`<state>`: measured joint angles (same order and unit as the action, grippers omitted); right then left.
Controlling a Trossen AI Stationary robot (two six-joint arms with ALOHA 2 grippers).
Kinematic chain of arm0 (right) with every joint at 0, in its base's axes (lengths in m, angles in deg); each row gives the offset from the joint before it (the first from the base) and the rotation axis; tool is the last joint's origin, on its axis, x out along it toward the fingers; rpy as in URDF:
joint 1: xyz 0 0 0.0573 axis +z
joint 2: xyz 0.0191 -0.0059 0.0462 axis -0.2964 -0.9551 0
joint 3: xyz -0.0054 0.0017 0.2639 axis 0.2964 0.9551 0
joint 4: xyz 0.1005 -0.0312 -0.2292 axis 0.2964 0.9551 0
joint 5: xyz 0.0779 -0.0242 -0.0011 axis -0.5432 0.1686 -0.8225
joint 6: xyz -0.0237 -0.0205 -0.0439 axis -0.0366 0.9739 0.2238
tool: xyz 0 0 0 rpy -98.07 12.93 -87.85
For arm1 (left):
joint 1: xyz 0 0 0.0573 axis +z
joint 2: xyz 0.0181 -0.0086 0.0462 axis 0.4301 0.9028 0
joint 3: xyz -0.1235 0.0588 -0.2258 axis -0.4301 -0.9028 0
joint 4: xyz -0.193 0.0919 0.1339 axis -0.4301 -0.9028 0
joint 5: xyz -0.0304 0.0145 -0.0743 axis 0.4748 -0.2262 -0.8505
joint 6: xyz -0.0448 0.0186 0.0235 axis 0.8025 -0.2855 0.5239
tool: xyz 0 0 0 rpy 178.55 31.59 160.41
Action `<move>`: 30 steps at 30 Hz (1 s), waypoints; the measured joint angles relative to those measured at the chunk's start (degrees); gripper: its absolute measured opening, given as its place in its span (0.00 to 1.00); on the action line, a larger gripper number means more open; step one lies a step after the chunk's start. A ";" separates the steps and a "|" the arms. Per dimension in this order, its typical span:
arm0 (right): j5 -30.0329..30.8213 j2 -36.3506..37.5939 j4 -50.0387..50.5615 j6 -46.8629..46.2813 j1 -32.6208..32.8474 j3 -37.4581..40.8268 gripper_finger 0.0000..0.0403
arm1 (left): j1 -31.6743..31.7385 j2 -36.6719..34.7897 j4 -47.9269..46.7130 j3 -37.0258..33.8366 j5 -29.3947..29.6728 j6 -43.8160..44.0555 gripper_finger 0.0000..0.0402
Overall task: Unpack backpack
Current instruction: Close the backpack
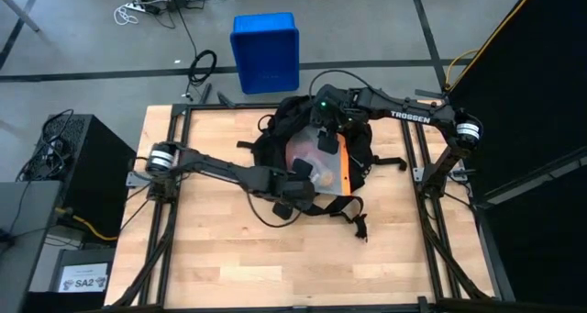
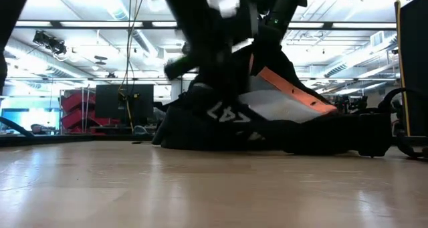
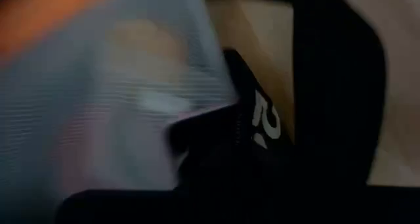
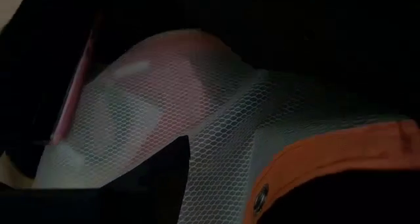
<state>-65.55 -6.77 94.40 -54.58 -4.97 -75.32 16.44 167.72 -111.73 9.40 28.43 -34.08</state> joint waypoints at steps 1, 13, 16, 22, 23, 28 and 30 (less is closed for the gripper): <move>-0.02 0.00 -0.72 0.00 0.00 0.00 0.49 | -0.52 -1.80 -1.19 0.54 0.59 0.42 0.00; -4.35 0.00 -5.77 -1.95 0.00 -0.39 0.48 | -3.78 -15.54 -7.33 -0.16 -3.42 7.89 0.00; -4.35 0.00 -5.83 -1.95 0.00 -0.42 0.47 | -3.81 -11.22 -5.35 -0.69 -6.97 4.16 0.01; -4.37 0.00 -5.76 -2.06 0.12 -0.42 0.48 | -0.71 -3.09 -2.29 0.73 -7.52 1.19 0.16; -4.39 0.02 -5.76 -2.32 0.15 -0.43 0.48 | 0.17 -1.98 -2.59 0.94 -7.69 1.17 0.21; -4.39 0.02 -5.59 -2.40 0.20 -0.46 0.47 | 3.04 1.90 -3.14 2.19 -10.80 1.13 0.44; -4.39 0.02 -5.59 -2.40 0.20 -0.46 0.47 | 3.72 3.32 -4.77 2.21 -10.84 1.08 0.53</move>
<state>-69.94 -6.74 88.80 -56.98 -4.78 -75.77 20.15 171.04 -116.50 11.61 17.59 -33.00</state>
